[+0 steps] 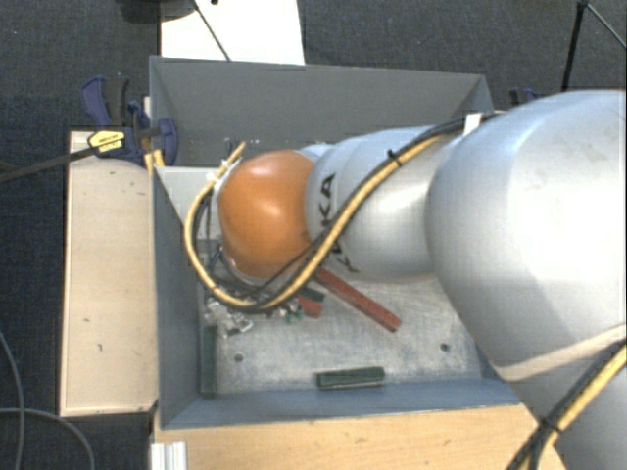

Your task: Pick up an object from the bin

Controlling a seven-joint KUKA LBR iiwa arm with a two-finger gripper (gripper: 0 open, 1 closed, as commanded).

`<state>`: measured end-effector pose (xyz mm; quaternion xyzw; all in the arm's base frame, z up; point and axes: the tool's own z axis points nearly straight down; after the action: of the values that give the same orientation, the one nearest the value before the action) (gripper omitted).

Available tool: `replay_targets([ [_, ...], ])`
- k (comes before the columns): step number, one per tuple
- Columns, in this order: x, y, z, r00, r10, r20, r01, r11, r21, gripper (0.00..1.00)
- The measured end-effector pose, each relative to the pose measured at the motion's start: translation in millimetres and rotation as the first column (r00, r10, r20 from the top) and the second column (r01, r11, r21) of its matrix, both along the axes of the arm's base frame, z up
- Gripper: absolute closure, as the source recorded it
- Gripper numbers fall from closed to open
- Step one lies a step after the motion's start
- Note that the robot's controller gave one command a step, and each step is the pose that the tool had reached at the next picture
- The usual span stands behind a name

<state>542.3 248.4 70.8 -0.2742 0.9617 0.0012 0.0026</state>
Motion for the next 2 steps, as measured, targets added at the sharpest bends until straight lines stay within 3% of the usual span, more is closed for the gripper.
replay_targets([
  [1,0.0,0.0,0.0,1.000,-0.003,0.000,0.003,1.000,0.000,1.00],
  [2,-5.1,2.3,41.5,0.998,0.060,0.000,-0.060,0.998,-0.001,0.00],
])
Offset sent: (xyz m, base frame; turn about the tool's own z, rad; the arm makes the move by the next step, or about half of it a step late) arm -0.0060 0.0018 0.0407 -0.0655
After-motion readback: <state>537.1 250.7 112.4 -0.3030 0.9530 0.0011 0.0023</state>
